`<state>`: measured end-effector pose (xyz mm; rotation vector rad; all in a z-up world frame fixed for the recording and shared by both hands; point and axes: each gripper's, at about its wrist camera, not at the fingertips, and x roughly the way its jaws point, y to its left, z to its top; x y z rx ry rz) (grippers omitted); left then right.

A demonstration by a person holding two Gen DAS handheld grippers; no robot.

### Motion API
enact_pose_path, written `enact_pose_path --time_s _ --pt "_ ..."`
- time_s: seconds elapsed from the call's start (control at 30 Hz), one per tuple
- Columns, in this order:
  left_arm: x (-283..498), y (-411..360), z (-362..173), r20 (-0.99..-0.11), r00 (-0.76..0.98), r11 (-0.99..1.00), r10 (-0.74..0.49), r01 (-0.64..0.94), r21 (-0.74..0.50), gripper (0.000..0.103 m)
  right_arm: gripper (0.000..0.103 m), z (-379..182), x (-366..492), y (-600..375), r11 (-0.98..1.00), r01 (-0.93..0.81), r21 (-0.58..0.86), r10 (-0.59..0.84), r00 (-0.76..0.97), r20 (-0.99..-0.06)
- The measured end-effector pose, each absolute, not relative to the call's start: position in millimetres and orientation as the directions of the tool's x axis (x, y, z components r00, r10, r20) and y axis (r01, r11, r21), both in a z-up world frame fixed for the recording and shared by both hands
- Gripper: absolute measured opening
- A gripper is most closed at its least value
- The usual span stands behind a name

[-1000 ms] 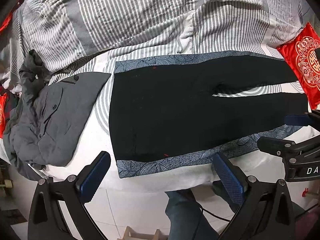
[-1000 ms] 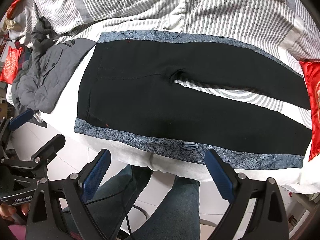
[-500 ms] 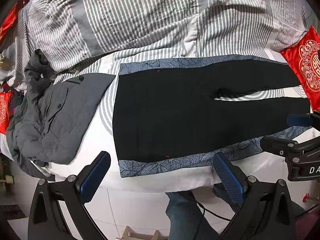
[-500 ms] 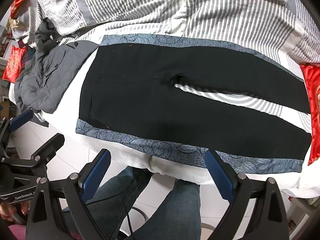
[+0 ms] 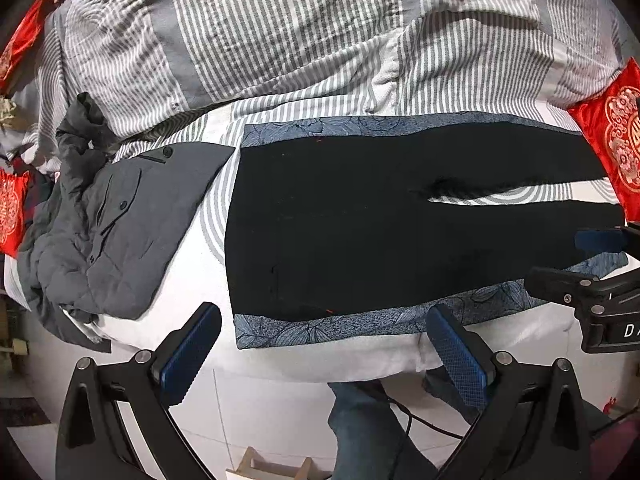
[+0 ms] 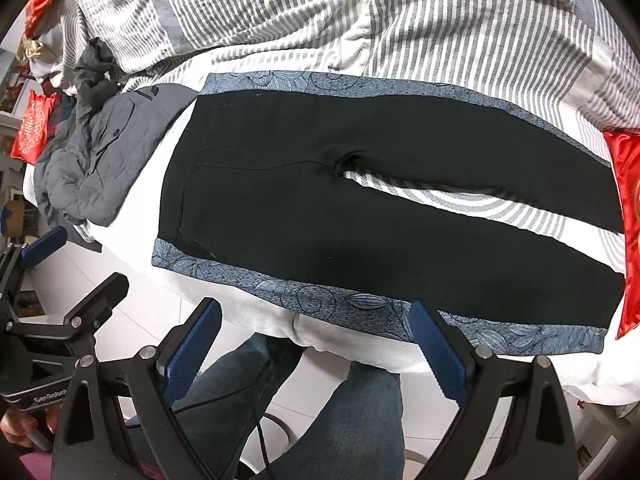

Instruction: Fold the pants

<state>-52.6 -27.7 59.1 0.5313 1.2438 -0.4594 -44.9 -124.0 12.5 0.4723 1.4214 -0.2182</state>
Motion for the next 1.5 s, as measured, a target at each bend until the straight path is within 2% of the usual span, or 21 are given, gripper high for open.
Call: enact_pose_path --time_s 0.27,0.6,0.8,0.97,1.2,1.4,1.5 --pt "-55.9 -28.1 63.5 -0.964 0.263 0.832 -0.038 0.542 0.116 0.103 0.097 15.4 -49.4 -132.7 0.899 0.389 0.203 0.151 0.161 -0.975" --pt "-64.6 -4.5 59.6 -0.965 0.251 0.941 -0.078 0.339 0.012 0.103 0.097 7.0 -73.5 -142.8 0.919 0.314 0.237 0.208 0.123 -0.97" --pt "-68.3 24.2 31.9 -0.98 0.187 0.97 -0.068 0.241 -0.021 0.103 0.097 -13.0 -91.0 -137.4 0.896 0.352 0.27 0.254 0.091 -0.963" --pt "-52.7 49.1 -4.7 -0.986 0.117 0.974 -0.117 0.209 -0.09 0.103 0.097 -36.9 -100.4 -126.0 0.849 0.422 0.32 0.296 0.121 -0.947" --pt "-39.2 81.0 -71.6 -0.986 0.051 0.975 -0.158 0.164 -0.148 0.103 0.096 -108.7 -108.6 -106.4 0.674 0.576 0.462 0.429 0.205 -0.88" --pt "-34.2 95.0 -120.8 -0.977 0.014 0.966 -0.214 0.149 -0.21 0.103 0.092 -162.5 -116.6 -101.4 0.53 0.657 0.536 0.478 0.291 -0.829" --pt "-30.7 97.6 -137.0 -0.969 0.009 0.959 -0.247 0.147 -0.244 0.103 0.085 -186.3 -119.8 -105.3 0.456 0.686 0.567 0.486 0.342 -0.805"
